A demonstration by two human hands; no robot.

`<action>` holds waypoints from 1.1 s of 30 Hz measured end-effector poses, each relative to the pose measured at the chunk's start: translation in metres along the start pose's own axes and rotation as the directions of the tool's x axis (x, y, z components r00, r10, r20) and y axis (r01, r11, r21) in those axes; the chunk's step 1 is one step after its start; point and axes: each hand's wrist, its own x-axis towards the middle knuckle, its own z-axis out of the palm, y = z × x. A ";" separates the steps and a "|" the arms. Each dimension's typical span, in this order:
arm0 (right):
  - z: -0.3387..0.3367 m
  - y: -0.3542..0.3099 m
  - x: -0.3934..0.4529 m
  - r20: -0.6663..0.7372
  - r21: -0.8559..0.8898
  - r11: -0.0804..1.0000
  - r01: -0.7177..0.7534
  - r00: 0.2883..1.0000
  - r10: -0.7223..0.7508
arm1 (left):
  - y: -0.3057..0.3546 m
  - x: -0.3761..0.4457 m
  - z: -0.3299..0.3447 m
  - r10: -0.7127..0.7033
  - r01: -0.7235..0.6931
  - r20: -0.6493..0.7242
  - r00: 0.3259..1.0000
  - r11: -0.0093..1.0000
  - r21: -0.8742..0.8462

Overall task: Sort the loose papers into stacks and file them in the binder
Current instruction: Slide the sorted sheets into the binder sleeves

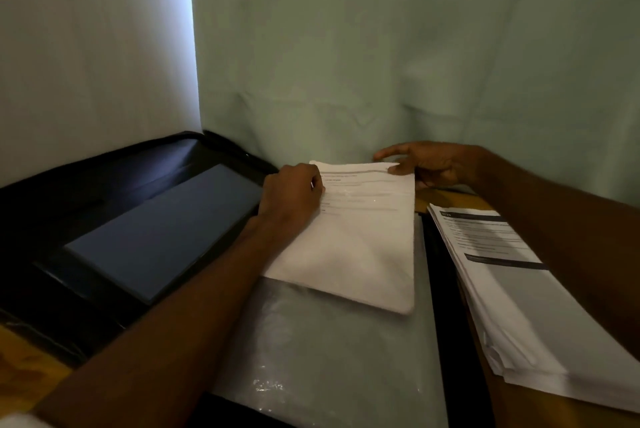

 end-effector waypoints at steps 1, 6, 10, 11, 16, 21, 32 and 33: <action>0.001 -0.001 -0.004 0.083 -0.050 0.998 -0.038 0.996 0.042 | 0.000 0.000 0.000 -0.002 0.002 0.020 1.000 1.000 -0.016; 0.009 -0.005 -0.017 0.213 -0.231 0.967 -0.109 0.964 0.160 | 0.002 -0.002 -0.001 0.019 -0.018 0.064 0.998 0.999 -0.029; 0.009 -0.007 -0.013 0.213 -0.306 0.948 -0.090 0.964 0.161 | 0.001 -0.001 -0.004 0.024 -0.018 0.059 0.998 0.995 -0.100; 0.009 -0.008 -0.011 0.194 -0.356 0.931 -0.076 0.969 0.153 | -0.001 0.000 -0.005 0.038 -0.028 0.083 0.996 0.991 -0.128; 0.016 -0.017 -0.004 0.107 -0.477 0.879 -0.012 0.992 0.072 | -0.019 0.006 -0.008 0.129 -0.098 0.346 0.929 0.990 -0.106; 0.017 -0.012 -0.008 0.259 -0.474 0.880 -0.037 0.949 0.180 | -0.020 0.012 -0.011 0.151 -0.142 0.364 0.919 0.989 -0.050; 0.044 0.000 -0.016 0.205 -0.492 0.870 0.019 0.974 0.094 | -0.025 0.017 -0.015 0.051 -0.053 0.367 0.929 0.999 -0.004; 0.047 -0.001 -0.016 0.207 -0.541 0.841 0.017 0.972 0.113 | -0.026 0.018 -0.017 0.052 -0.048 0.376 0.925 0.999 -0.020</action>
